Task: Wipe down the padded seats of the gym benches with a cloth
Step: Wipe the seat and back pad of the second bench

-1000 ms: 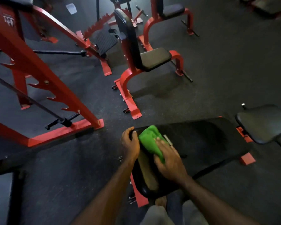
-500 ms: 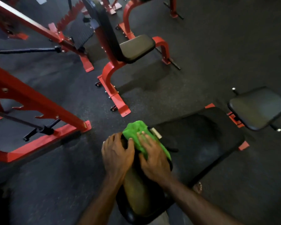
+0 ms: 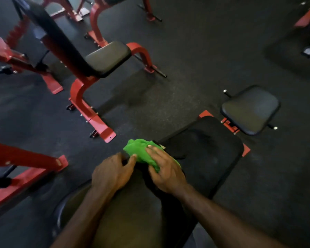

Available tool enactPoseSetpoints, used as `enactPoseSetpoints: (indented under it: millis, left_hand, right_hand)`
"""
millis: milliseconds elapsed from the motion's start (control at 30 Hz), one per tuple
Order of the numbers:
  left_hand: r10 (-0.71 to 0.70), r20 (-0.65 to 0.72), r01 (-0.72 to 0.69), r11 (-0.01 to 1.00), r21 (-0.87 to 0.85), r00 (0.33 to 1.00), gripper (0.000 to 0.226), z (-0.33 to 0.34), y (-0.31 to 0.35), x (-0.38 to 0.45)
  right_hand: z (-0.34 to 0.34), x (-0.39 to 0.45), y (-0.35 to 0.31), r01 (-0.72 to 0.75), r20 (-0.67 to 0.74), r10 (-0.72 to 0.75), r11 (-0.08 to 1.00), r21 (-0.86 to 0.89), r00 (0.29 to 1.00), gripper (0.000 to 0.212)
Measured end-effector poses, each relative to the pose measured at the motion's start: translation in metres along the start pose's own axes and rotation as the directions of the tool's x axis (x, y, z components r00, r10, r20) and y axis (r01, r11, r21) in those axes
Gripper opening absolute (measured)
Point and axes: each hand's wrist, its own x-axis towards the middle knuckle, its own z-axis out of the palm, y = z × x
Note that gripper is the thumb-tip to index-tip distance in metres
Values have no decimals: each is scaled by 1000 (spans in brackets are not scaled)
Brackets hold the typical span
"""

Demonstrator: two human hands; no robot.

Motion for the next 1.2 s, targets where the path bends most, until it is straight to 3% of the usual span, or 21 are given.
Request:
enactPoseSetpoints:
  millis: [67, 100, 233, 467, 567, 667, 767, 867, 933, 1033, 1100, 1133, 1167, 1200]
  left_hand:
    - [19, 37, -19, 1000, 19, 999, 53, 6, 10, 5]
    - [28, 31, -29, 999, 38, 999, 54, 12, 21, 11]
    - [36, -28, -32, 991, 133, 999, 63, 28, 55, 20]
    - [10, 38, -15, 992, 125, 999, 56, 57, 125, 70]
    - [-13, -52, 17, 998, 66, 999, 49, 76, 158, 88]
    - [-54, -80, 56, 998, 25, 995, 61, 98, 191, 121]
    - [-7, -40, 10, 997, 79, 999, 65, 117, 213, 147]
    - [18, -62, -16, 999, 29, 998, 42, 133, 247, 167]
    - [13, -97, -20, 998, -66, 995, 33, 140, 267, 178]
    - [59, -79, -61, 998, -23, 995, 37, 148, 279, 191]
    - [59, -13, -59, 998, 4, 998, 51, 151, 285, 199]
    - [48, 14, -48, 999, -8, 999, 56, 152, 290, 201]
    - [37, 26, -36, 999, -25, 999, 58, 154, 298, 205]
    - [32, 22, -31, 999, -33, 999, 59, 155, 305, 208]
  right_hand:
    - [2, 14, 14, -168, -80, 168, 986, 7, 983, 62]
    - [1, 14, 17, -184, -102, 183, 983, 8, 978, 61]
    - [-12, -6, 24, 50, 5, -51, 997, 51, 999, 65]
    - [-35, 48, 110, -136, -51, 136, 991, 10, 989, 59]
    - [-36, 40, 126, 4, -40, -1, 998, 61, 999, 53]
    - [-66, 55, 186, 99, 49, -100, 995, 19, 994, 58]
    - [-87, 82, 235, -54, -38, 53, 998, -42, 998, 58]
    - [-84, 86, 236, -194, -37, 193, 981, -10, 980, 59]
    - [-88, 84, 243, -138, -12, 139, 990, 26, 990, 57]
    - [-104, 95, 293, -49, -97, 45, 998, -41, 994, 53]
    - [-115, 113, 332, -296, -163, 288, 955, -28, 944, 56]
    - [-118, 119, 341, -454, -189, 444, 891, -7, 876, 57]
    - [-119, 121, 345, -543, -202, 533, 839, 1, 822, 58]
    - [-118, 120, 342, -521, -194, 512, 853, 1, 837, 58]
